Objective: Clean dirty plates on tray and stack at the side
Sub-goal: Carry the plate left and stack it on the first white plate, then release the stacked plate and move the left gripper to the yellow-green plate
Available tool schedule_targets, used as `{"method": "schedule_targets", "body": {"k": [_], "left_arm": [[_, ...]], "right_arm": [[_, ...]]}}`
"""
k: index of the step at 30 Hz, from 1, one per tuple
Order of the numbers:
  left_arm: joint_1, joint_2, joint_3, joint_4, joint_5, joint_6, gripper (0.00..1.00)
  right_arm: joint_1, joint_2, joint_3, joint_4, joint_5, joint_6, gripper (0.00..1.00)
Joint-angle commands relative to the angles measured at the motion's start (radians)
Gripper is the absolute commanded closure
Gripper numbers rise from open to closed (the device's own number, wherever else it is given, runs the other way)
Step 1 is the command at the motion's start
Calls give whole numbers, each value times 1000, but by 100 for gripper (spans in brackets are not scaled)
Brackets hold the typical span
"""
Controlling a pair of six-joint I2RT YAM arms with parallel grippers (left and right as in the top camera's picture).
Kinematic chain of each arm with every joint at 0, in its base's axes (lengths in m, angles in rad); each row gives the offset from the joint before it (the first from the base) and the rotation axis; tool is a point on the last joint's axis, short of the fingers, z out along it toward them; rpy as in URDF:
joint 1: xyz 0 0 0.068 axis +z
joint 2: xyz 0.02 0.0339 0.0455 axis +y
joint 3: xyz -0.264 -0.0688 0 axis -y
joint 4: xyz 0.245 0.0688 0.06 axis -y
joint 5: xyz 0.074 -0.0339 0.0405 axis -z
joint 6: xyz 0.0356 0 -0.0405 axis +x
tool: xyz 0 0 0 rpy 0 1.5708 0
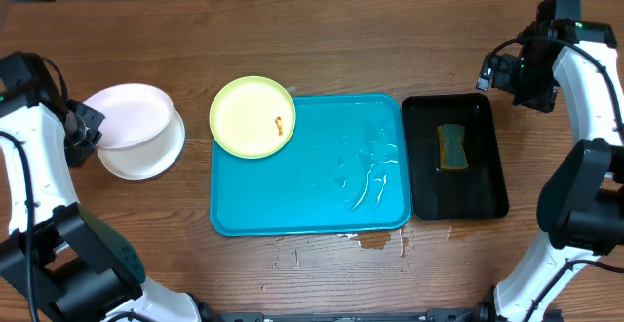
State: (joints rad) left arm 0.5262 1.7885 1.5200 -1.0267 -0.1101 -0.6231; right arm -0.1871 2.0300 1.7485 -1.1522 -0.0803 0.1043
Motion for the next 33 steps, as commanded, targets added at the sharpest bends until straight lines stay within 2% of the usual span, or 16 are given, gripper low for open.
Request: {"method": "schedule_targets", "body": {"k": [1, 6, 7, 8, 9, 10, 11, 12, 17, 21, 25, 27, 33], "left_arm": [[4, 12, -45, 21, -67, -13, 96], [4, 13, -110, 100, -80, -9, 95], [4, 13, -115, 107, -78, -9, 84], [3, 13, -117, 113, -72, -8, 67], [3, 13, -117, 113, -61, -3, 45], [3, 13, -117, 117, -40, 14, 31], [3, 13, -116, 126, 0, 44, 22], [3, 13, -116, 138, 69, 90, 18], [2, 13, -117, 152, 364, 245, 13], [-18, 13, -117, 129, 472, 299, 13], [-76, 13, -117, 117, 475, 380, 15], [-116, 13, -117, 118, 462, 422, 20], [-252, 13, -117, 103, 320, 429, 30]], "right_arm": [[3, -31, 18, 3, 1, 3, 0], [3, -31, 18, 3, 1, 3, 0], [3, -31, 18, 3, 1, 3, 0], [3, -31, 18, 3, 1, 3, 0], [3, -31, 18, 3, 1, 3, 0], [3, -31, 18, 3, 1, 3, 0], [3, -31, 18, 3, 1, 3, 0], [3, -31, 18, 3, 1, 3, 0], [3, -31, 18, 3, 1, 3, 0], [3, -31, 18, 3, 1, 3, 0], [3, -31, 18, 3, 1, 3, 0], [3, -31, 18, 3, 1, 3, 0], [3, -31, 18, 3, 1, 3, 0]]}}
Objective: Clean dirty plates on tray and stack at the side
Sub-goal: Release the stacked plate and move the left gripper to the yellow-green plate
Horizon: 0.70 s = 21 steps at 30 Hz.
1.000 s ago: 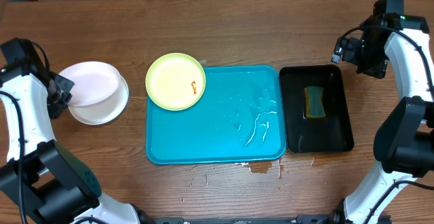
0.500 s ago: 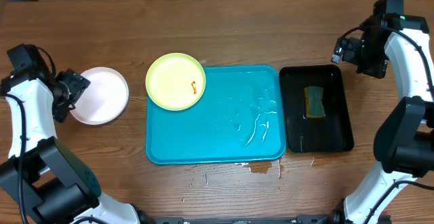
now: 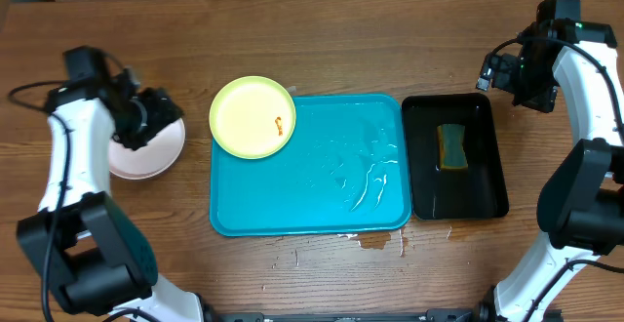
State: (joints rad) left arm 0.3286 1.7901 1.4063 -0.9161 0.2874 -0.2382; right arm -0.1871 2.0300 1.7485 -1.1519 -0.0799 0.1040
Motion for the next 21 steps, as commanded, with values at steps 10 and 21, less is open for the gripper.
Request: {"method": "schedule_targets", "body": {"k": [10, 21], "left_arm": [[-199, 18, -18, 15, -205, 44, 54], [-218, 19, -167, 246, -217, 44, 61]], "right_arm": [[3, -31, 18, 3, 1, 3, 0], [3, -31, 18, 3, 1, 3, 0]]}}
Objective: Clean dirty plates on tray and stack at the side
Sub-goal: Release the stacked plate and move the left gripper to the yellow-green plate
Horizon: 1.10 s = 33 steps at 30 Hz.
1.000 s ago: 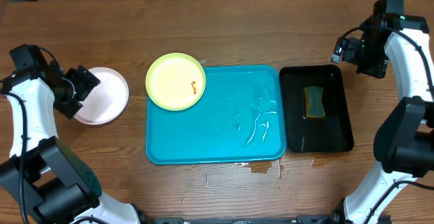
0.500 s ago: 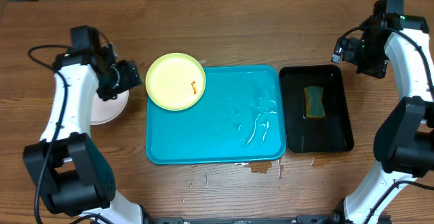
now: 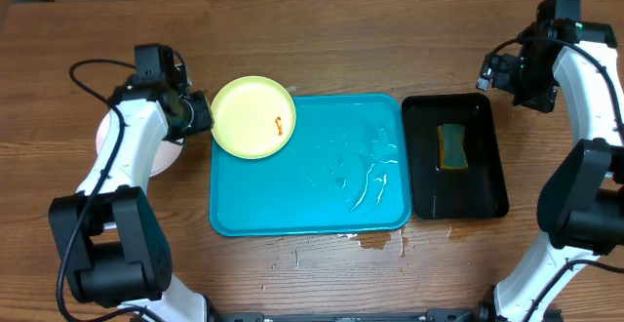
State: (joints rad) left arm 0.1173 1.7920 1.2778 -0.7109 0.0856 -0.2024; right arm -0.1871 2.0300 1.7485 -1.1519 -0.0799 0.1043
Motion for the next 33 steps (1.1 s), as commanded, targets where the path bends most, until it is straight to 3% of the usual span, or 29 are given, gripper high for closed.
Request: {"method": "schedule_targets", "body": {"k": [1, 10, 14, 33], "left_arm": [[-7, 17, -53, 67, -15, 8, 62], [-20, 18, -134, 208, 53, 4, 73], [-35, 19, -150, 245, 53, 5, 68], [-66, 19, -152, 265, -66, 4, 66]], "right_arm": [[3, -31, 18, 3, 1, 3, 0], [3, -31, 18, 3, 1, 3, 0], [3, -31, 18, 3, 1, 3, 0], [3, -31, 18, 3, 1, 3, 0]]}}
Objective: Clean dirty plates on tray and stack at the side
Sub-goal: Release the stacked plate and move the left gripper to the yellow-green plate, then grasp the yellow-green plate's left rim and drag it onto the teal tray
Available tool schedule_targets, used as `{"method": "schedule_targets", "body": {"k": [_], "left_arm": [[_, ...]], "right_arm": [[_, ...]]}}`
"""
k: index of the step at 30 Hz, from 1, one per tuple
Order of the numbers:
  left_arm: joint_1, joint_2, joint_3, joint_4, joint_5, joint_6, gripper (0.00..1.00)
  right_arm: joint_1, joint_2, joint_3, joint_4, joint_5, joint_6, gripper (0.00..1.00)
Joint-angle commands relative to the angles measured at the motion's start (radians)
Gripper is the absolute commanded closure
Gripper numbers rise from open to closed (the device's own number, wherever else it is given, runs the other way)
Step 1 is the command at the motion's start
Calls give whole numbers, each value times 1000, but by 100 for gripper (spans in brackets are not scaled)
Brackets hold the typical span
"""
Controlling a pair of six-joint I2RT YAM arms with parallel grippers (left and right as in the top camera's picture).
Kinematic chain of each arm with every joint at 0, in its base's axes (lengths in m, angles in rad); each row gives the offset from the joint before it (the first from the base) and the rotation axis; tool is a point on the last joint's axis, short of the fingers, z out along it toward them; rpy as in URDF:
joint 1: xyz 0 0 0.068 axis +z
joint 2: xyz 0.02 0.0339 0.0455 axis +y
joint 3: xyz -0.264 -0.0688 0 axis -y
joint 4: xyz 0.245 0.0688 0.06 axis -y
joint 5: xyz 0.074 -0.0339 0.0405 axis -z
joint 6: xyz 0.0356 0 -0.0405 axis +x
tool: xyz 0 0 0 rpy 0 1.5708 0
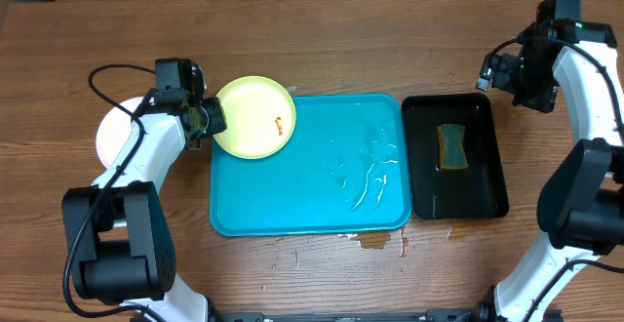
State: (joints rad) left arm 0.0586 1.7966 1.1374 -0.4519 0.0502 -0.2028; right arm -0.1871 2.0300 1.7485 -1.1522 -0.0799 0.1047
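Observation:
A yellow plate (252, 115) with an orange smear (279, 124) lies on the far left corner of the teal tray (322, 200), its rim overhanging the tray's edge. My left gripper (212, 121) is at the plate's left rim and looks open, its fingers on either side of the edge. White plates (109, 139) are stacked on the table to the left, partly hidden by my left arm. My right gripper (490, 68) hangs high at the back right, beyond the black tray; its jaws are too small to read.
A black tray (483, 190) to the right of the teal tray holds a green and yellow sponge (450, 146). Water streaks (366, 181) cover the teal tray's right half. A small wet spot (375, 243) lies on the table at its front edge.
My left gripper has shifted slightly right and nearer, from just off the yellow plate's left side to its rim. The plate, the sponge and the right arm have not moved.
My left arm was first at the far left beside two offset white plates. Then the gripper was over them, and they lay stacked. After that it was between the stack and the yellow plate, and now it is at that plate's rim. The right arm stayed still.

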Motion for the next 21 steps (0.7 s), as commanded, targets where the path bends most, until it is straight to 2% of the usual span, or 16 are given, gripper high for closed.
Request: {"method": "schedule_targets", "body": {"k": [1, 12, 15, 21], "left_arm": [[-8, 15, -12, 6, -27, 5, 66], [-8, 15, -63, 71, -28, -6, 68], [-10, 15, -63, 71, -24, -7, 77], [-22, 15, -66, 72, -25, -6, 77]], "right_arm": [[3, -31, 18, 3, 1, 2, 0], [3, -31, 18, 8, 1, 2, 0], [3, -31, 18, 10, 0, 2, 0], [3, -31, 18, 26, 0, 2, 0]]}}
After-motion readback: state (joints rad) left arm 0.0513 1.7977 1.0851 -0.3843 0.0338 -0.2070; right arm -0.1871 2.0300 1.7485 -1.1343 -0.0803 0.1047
